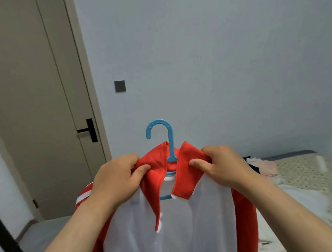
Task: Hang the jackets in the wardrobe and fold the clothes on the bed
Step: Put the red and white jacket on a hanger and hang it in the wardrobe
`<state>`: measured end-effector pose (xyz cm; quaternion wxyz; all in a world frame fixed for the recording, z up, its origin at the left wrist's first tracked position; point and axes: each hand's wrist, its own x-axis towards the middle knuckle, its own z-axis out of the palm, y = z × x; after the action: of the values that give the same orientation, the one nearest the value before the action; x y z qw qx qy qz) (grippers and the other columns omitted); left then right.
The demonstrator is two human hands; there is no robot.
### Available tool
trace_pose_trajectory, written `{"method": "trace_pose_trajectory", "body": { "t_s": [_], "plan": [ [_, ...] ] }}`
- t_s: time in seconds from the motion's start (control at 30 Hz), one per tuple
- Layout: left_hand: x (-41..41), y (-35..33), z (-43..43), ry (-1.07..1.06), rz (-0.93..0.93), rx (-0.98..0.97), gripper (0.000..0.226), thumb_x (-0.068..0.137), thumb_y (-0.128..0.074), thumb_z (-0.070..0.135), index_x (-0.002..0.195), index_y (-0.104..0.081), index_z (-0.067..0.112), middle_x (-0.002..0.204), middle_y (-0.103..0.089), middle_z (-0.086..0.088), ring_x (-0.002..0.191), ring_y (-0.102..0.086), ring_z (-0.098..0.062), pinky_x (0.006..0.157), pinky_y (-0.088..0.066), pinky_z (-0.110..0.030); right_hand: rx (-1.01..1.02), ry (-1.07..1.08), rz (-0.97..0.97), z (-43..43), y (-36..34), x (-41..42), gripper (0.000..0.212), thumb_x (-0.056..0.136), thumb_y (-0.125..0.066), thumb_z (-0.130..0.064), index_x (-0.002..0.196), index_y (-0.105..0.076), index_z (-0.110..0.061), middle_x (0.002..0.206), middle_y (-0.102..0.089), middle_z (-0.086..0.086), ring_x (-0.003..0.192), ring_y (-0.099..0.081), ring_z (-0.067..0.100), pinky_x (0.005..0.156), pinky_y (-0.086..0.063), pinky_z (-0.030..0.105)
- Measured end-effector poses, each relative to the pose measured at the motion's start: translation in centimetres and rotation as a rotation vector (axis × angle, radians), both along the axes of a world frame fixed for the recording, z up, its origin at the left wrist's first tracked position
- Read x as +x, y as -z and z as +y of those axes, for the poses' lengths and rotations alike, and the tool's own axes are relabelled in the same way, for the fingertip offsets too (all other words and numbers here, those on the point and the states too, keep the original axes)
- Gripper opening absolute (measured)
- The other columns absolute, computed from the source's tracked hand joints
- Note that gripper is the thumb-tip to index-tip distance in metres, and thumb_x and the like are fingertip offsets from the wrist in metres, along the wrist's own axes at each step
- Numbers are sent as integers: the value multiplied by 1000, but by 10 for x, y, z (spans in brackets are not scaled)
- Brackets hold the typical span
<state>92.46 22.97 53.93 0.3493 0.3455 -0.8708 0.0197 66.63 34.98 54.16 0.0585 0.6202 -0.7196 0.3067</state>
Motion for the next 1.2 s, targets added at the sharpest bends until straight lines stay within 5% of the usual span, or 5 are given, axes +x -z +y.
{"method": "trace_pose_trajectory", "body": {
  "t_s": [0.3, 0.8, 0.93, 1.07, 1.2],
  "plan": [
    [-138, 3, -31, 363, 48, -36, 40, 79, -38, 64, 66, -46, 27, 63, -49, 9, 67, -57, -24, 55, -35, -29, -25, 309, -14, 57, -7, -77, 53, 71, -38, -78, 58, -46, -27, 53, -49, -12, 55, -48, 5, 53, -38, 33],
    [-295, 31, -97, 789, 61, 46, 49, 74, -31, 69, 69, -54, 27, 63, -52, 8, 70, -56, -21, 58, -40, -31, 83, 718, -24, 54, 15, -131, 44, 87, -53, -62, 66, -52, -24, 68, -60, -7, 66, -54, 12, 62, -44, 38],
    [-339, 43, -79, 953, 81, 50, 28, 79, -45, 60, 70, -52, 34, 69, -62, 7, 71, -62, -23, 51, -30, -22, 104, 852, -64, 80, 28, -145, 48, 83, -51, -67, 60, -48, -24, 60, -54, -7, 59, -50, 8, 58, -40, 36],
    [-390, 60, -45, 1078, 33, 34, 51, 77, -33, 68, 70, -54, 23, 69, -57, 8, 71, -56, -20, 55, -36, -30, 101, 987, -143, 122, 44, -154, 53, 79, -51, -70, 59, -51, -21, 58, -56, -9, 57, -52, 7, 52, -35, 24],
    [-439, 79, 11, 1225, -2, 85, 44, 77, -34, 67, 60, -39, 27, 57, -41, 14, 61, -46, -16, 51, -31, -29, 141, 1152, -232, 178, 63, -163, 51, 83, -60, -63, 62, -54, -17, 58, -57, -3, 55, -51, 8, 55, -38, 31]
  ]
}}
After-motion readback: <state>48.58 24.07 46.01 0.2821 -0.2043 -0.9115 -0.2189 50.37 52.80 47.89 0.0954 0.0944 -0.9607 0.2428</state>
